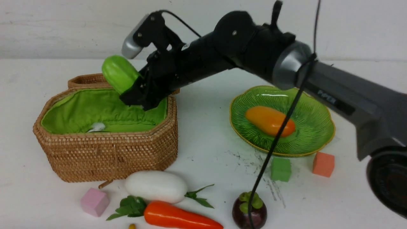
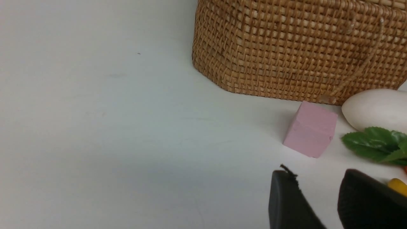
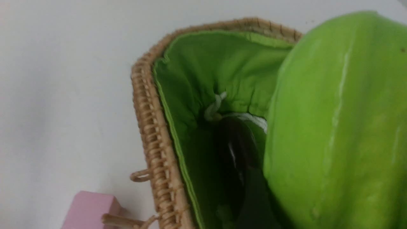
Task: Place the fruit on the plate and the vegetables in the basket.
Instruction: Take a chayote with your right arm and place it on the basket on the left, then use the right arm to grab a mangosteen and put it into the right plate, then use the left arm to grab a banana and put it into the right plate
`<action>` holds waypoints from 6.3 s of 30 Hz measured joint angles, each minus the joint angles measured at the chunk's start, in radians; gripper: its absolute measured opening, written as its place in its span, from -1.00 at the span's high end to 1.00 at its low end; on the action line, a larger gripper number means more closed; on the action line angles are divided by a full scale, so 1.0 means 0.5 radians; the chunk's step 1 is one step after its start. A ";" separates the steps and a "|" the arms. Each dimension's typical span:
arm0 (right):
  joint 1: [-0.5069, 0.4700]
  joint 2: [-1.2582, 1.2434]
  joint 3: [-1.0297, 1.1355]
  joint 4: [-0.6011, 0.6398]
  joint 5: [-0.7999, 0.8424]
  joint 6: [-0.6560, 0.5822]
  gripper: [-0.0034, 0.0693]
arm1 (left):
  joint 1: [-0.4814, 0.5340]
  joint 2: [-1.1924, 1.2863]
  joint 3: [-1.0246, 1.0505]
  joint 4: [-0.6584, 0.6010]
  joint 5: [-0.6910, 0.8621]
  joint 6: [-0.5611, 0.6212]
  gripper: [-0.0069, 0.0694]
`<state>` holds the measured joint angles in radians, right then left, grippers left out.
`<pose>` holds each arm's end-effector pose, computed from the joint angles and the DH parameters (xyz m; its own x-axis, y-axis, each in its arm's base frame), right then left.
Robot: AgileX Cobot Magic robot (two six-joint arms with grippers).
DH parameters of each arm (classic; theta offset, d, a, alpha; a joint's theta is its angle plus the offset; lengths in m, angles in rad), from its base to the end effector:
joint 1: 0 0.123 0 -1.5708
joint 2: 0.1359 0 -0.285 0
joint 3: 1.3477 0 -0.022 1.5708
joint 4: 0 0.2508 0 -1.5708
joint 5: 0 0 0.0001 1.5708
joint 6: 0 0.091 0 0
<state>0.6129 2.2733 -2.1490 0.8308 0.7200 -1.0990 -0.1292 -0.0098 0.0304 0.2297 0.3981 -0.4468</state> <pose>0.4081 0.3413 0.2832 -0.0716 -0.4761 -0.8765 -0.9444 0.3151 -0.0941 0.0526 0.0013 0.1687 -0.3158 -0.1924 -0.9291 -0.0289 0.9807 -0.1932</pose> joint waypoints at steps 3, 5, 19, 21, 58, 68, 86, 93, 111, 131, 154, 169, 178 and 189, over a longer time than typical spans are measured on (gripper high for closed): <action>0.000 0.091 -0.012 0.000 -0.064 0.000 -0.38 | 0.000 0.000 0.000 0.000 0.000 0.000 0.19; 0.000 0.138 -0.012 0.000 -0.118 0.003 -0.38 | 0.000 0.000 0.000 0.000 0.000 0.000 0.19; -0.106 -0.164 -0.018 -0.300 0.380 0.296 -0.96 | 0.000 0.000 0.000 0.000 0.000 0.000 0.19; -0.190 -0.274 -0.018 -0.421 0.566 0.472 -0.95 | 0.000 0.000 0.000 0.000 0.000 0.000 0.19; -0.177 -0.810 1.944 -0.797 0.133 1.251 -0.71 | 0.000 0.000 0.000 0.000 0.000 0.000 0.19; -0.231 -0.914 1.706 -0.992 0.520 1.227 -0.71 | 0.000 0.000 0.000 0.000 0.000 0.000 0.19; -1.102 -0.839 1.295 -0.728 -0.155 1.279 -0.71 | 0.000 0.000 0.000 0.000 0.000 0.000 0.19; -1.114 -0.474 1.294 -0.633 -0.479 1.274 -0.71 | 0.000 0.000 0.000 0.000 0.000 0.000 0.19; -1.114 -0.443 1.294 -0.590 -0.433 1.279 -0.94 | 0.000 0.000 0.000 0.000 0.000 0.000 0.19; -1.114 -1.474 1.294 -1.027 0.433 1.448 -0.66 | 0.000 0.000 0.000 0.000 0.000 0.000 0.19; -1.114 -3.127 2.615 -1.151 0.497 1.992 0.93 | 0.000 0.000 0.000 0.000 0.000 0.000 0.19; -1.151 -3.594 3.135 -1.270 0.211 1.998 0.92 | 0.000 0.000 0.000 0.000 0.000 0.000 0.19; -1.337 -4.303 3.899 -1.369 -0.617 1.999 0.91 | 0.000 0.000 0.000 0.000 0.000 0.000 0.19; -1.352 -4.566 4.325 -1.451 -0.668 1.999 0.89 | 0.000 0.000 0.000 0.000 0.005 0.000 0.19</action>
<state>-0.0632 -0.0099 0.0134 0.1051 0.3860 -0.0993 -0.1292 -0.0098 0.0304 0.2297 0.4008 -0.4468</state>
